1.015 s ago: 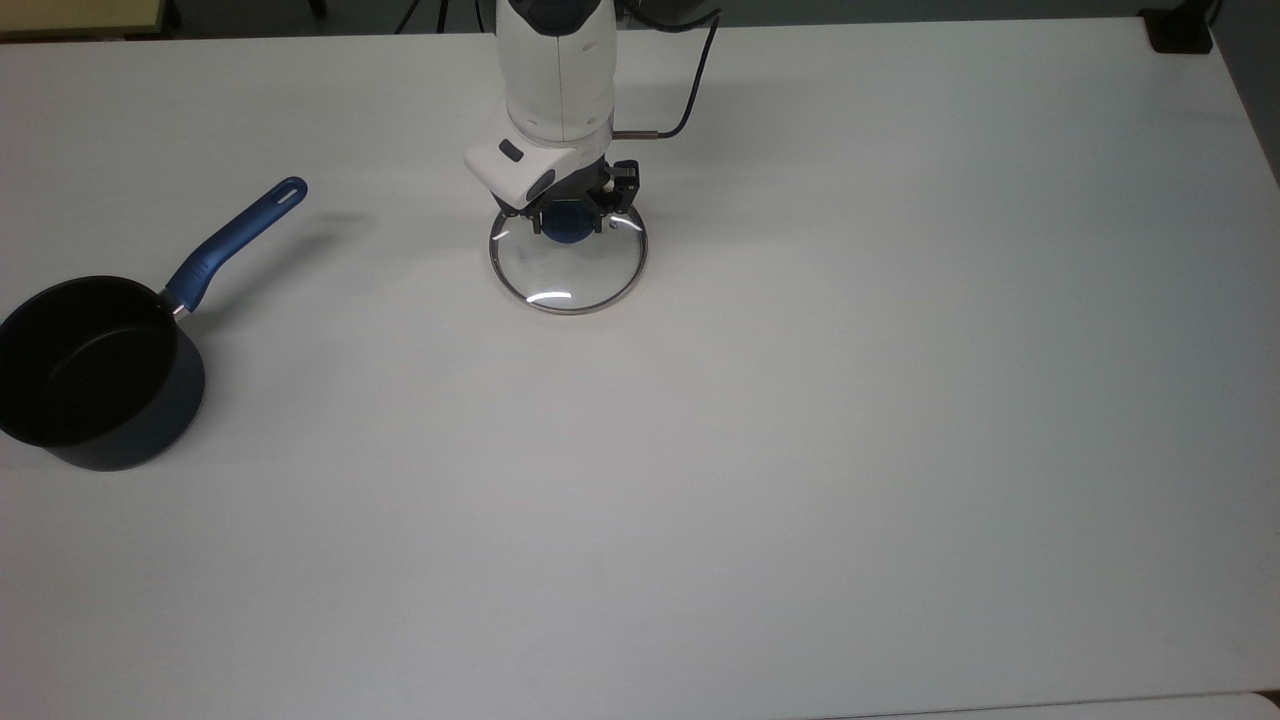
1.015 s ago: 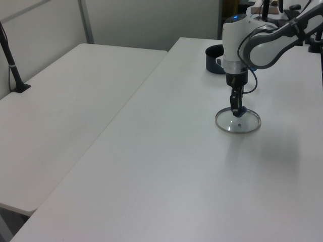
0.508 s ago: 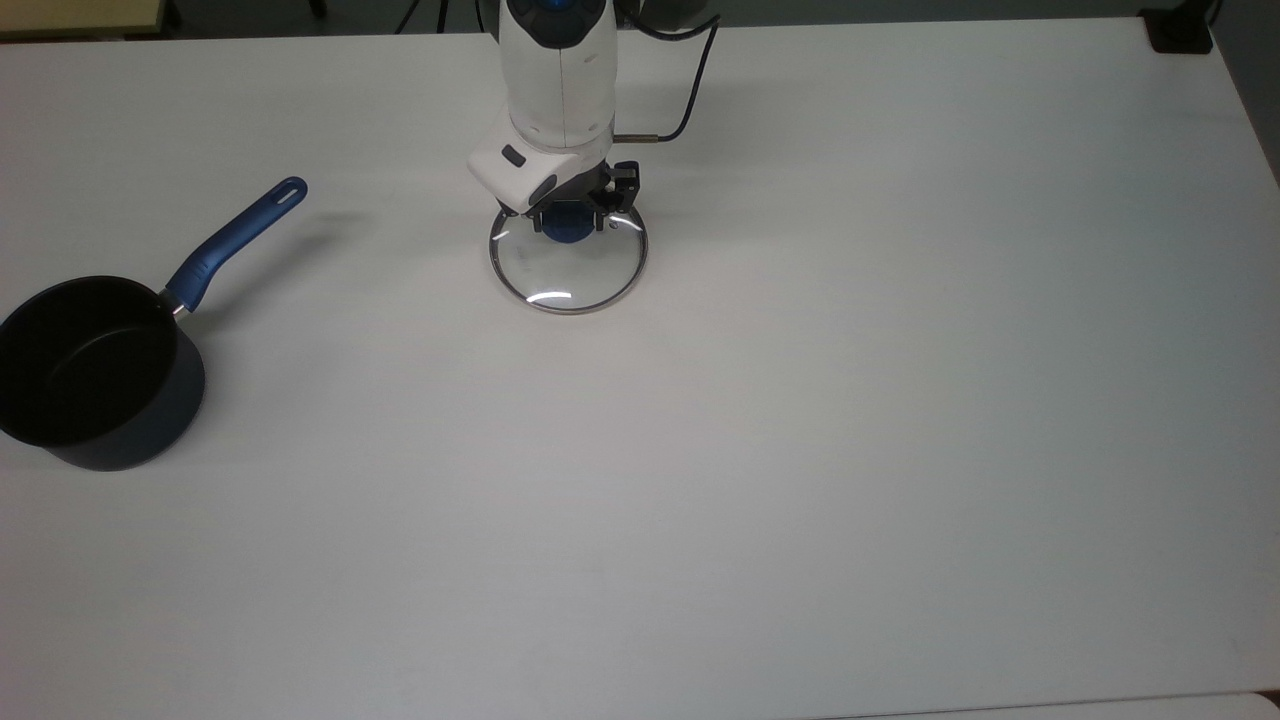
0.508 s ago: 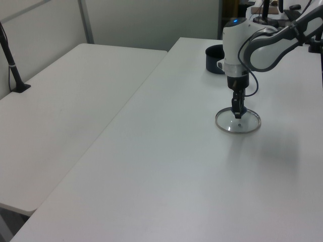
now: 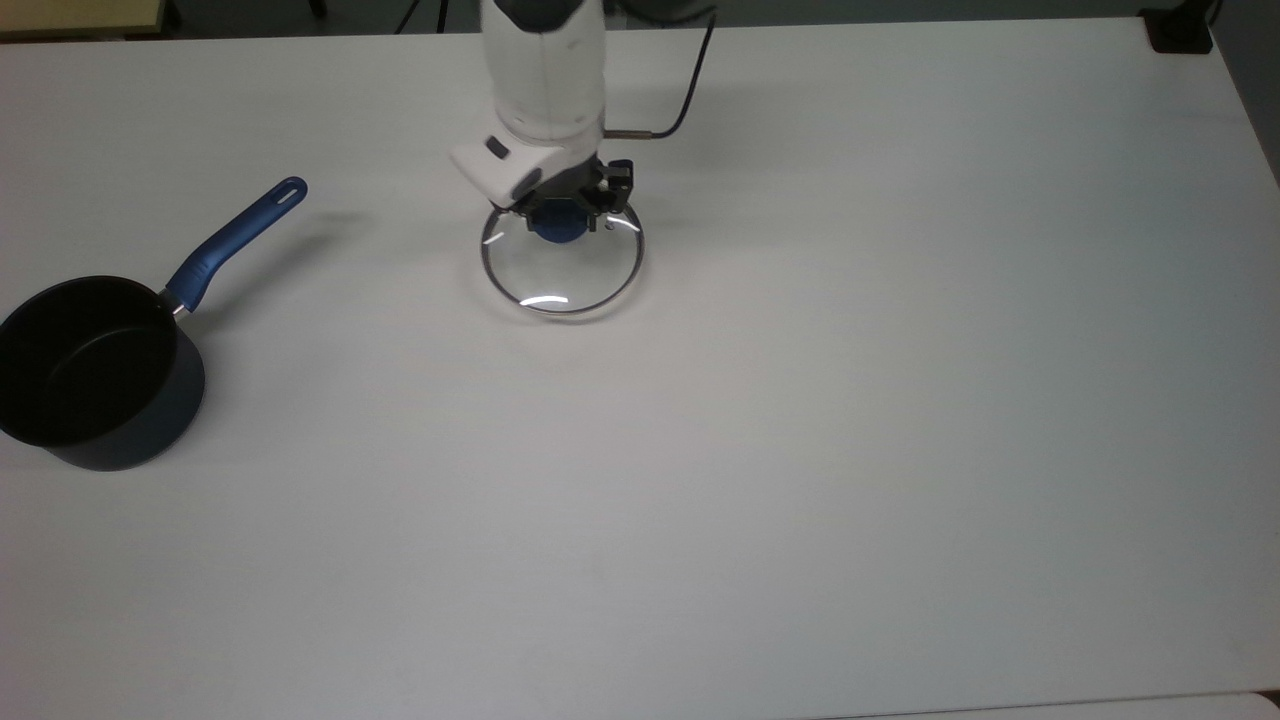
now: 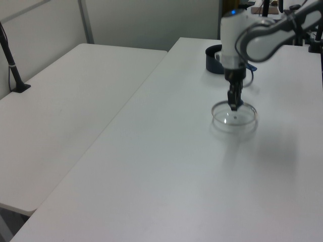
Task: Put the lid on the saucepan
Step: 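Lift the glass lid and carry it over the dark saucepan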
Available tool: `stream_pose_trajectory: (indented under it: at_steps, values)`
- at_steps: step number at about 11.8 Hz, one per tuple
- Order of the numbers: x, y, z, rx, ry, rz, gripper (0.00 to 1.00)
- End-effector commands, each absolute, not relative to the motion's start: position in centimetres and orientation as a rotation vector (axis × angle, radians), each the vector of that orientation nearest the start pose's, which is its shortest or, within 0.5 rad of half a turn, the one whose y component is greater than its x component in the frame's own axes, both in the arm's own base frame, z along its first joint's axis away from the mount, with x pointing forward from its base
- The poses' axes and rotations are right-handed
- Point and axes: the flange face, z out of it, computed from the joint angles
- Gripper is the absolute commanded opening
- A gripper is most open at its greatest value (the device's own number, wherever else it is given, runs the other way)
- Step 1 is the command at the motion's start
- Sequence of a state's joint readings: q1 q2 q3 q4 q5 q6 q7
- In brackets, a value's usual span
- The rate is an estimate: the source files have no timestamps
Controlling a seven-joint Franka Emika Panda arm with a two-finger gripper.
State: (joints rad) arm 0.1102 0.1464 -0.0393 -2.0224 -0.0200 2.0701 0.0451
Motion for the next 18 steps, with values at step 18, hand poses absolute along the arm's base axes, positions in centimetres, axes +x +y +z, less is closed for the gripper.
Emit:
stream_pose_trajectory:
  at_steps: [18]
  values:
    - [64.7, -33.9, 47.2, -3.224, 0.479, -0.533, 0.32]
